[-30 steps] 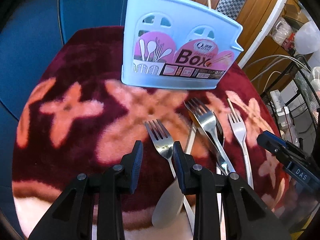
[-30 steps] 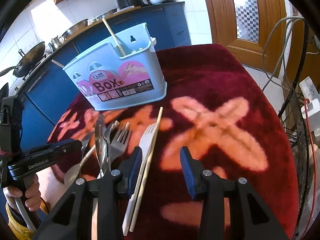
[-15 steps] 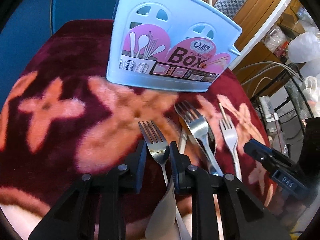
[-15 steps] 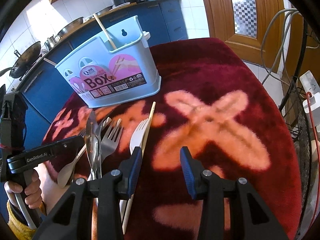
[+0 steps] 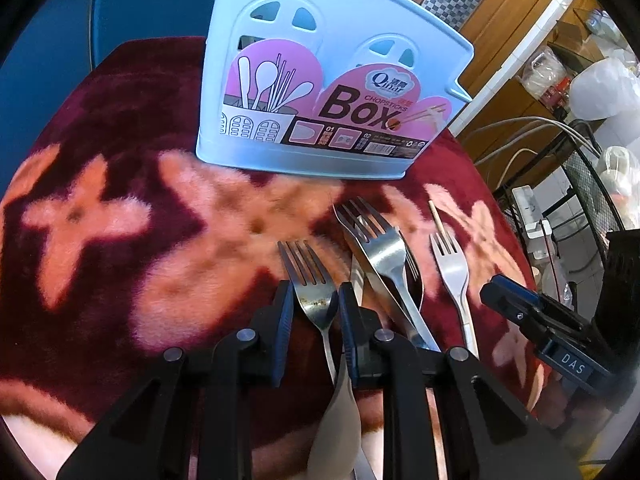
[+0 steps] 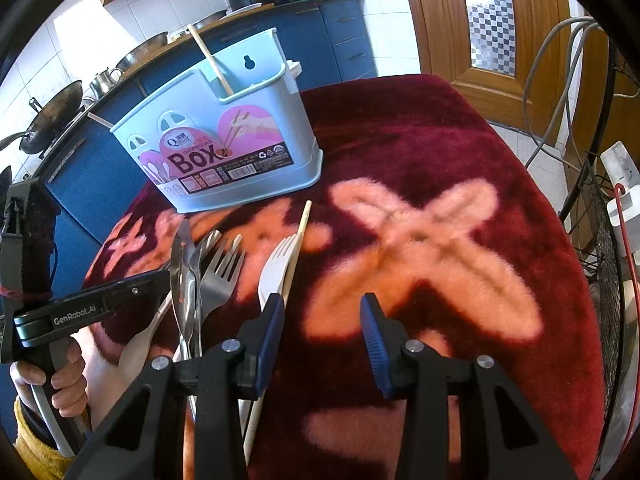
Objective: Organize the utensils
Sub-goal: 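Grasp a thin silver knife with the left tool while the right tool grasps a silver knife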
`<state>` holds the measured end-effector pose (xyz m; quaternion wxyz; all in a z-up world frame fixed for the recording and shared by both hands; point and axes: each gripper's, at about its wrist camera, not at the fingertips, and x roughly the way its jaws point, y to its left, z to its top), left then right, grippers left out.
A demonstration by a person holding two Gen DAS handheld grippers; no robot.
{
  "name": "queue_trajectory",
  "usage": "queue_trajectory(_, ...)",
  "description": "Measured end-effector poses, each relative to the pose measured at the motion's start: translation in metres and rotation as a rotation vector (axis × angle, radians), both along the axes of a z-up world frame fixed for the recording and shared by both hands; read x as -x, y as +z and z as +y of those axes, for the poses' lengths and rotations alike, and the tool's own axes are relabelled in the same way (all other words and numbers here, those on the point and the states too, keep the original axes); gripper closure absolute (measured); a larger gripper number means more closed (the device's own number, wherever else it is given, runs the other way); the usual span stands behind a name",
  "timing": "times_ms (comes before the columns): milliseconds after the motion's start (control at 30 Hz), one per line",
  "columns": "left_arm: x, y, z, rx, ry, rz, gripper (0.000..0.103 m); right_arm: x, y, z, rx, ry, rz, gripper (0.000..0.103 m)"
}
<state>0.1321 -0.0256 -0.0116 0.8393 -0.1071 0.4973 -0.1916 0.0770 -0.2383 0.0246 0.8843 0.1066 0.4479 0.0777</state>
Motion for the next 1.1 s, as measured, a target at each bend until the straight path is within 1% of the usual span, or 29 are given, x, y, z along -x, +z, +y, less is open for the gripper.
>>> queue_trajectory(33,0.0,0.0,0.001,0.0,0.004,0.001,0.08,0.0,0.0,0.0,0.0,0.0,0.0,0.06)
queue_trajectory(100,0.001,0.001,0.003,-0.011,0.016,0.003,0.075,0.001,0.0,-0.001,-0.003,0.001,0.0,0.06)
queue_trajectory(267,-0.002,-0.004,0.009,0.034,0.01,0.034,0.076,0.002,0.0,-0.002,-0.002,0.003,-0.002,0.06)
queue_trajectory(300,-0.003,-0.005,0.009,0.046,0.008,0.041,0.079,0.002,-0.001,-0.003,-0.003,0.002,-0.001,0.06)
queue_trajectory(400,-0.007,-0.005,0.01,0.09,-0.007,0.044,0.084,0.0,-0.001,-0.004,-0.008,-0.001,-0.002,0.06)
queue_trajectory(433,-0.009,-0.006,0.011,0.118,-0.012,0.052,0.088,0.0,-0.001,-0.004,-0.009,0.0,-0.003,0.06)
queue_trajectory(500,-0.011,-0.009,0.011,0.154,-0.015,0.07,0.097,0.0,0.0,-0.004,-0.007,0.002,-0.004,0.06)
queue_trajectory(567,-0.011,-0.009,0.01,0.169,-0.024,0.071,0.1,0.0,0.0,-0.003,-0.006,0.005,-0.006,0.06)
queue_trajectory(733,0.001,0.004,0.008,0.15,-0.031,-0.013,0.1,0.0,0.001,-0.003,-0.002,0.011,-0.006,0.06)
queue_trajectory(833,0.007,0.015,0.009,0.111,-0.009,-0.068,0.1,0.0,0.001,-0.001,-0.002,0.015,-0.008,0.06)
queue_trajectory(1100,0.014,0.036,0.032,0.05,0.049,-0.176,0.102,0.0,0.009,0.014,0.009,0.05,-0.021,0.06)
